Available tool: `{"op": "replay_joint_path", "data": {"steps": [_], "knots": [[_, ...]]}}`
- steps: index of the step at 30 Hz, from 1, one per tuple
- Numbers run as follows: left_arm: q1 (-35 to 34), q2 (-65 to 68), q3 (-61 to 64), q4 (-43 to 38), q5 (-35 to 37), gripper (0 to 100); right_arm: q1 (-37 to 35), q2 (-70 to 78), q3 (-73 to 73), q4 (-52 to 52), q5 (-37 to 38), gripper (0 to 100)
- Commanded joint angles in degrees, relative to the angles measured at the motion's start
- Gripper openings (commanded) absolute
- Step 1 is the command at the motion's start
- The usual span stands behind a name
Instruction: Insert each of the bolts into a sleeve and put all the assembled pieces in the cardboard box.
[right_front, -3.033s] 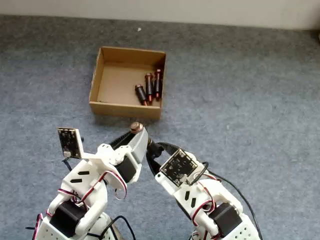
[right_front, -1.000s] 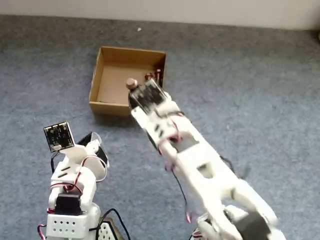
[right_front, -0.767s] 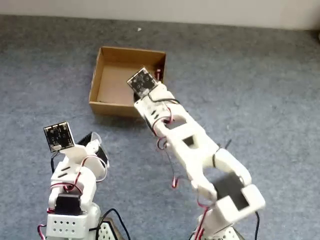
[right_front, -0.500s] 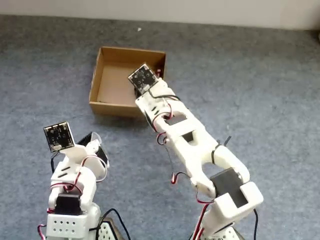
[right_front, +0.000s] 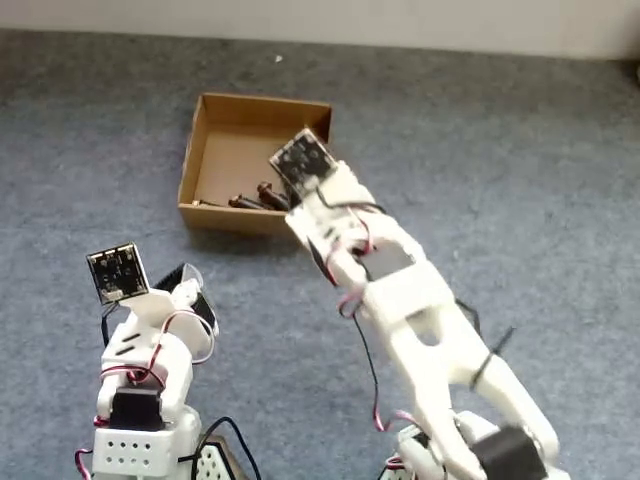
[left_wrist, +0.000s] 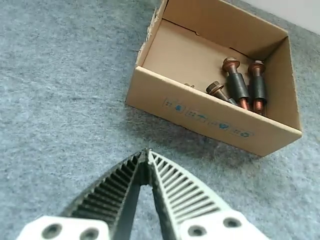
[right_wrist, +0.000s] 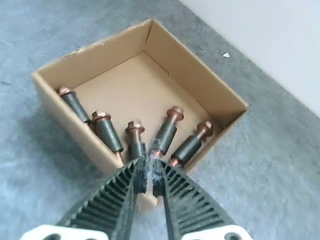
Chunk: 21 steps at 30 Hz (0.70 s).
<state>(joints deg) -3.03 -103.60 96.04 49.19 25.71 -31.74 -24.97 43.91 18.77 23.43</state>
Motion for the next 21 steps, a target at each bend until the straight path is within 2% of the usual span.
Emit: {"op": "replay_joint_path", "data": {"steps": [1,14,21], "knots": [[-0.5,-0.2,1.1,-1.1,-0.4,3,0.9,-10.3,5.8,0.2,0.6,0.6],[-0.5,-0.2,1.1,-1.1,-0.4,3,6.6,-43.4,32.2,0.2,0.3,0.6],[-0.5,-0.2,1.1,-1.1,-0.5,3,11.6,-59.3,42.2,0.3,-7.4,0.6]]}}
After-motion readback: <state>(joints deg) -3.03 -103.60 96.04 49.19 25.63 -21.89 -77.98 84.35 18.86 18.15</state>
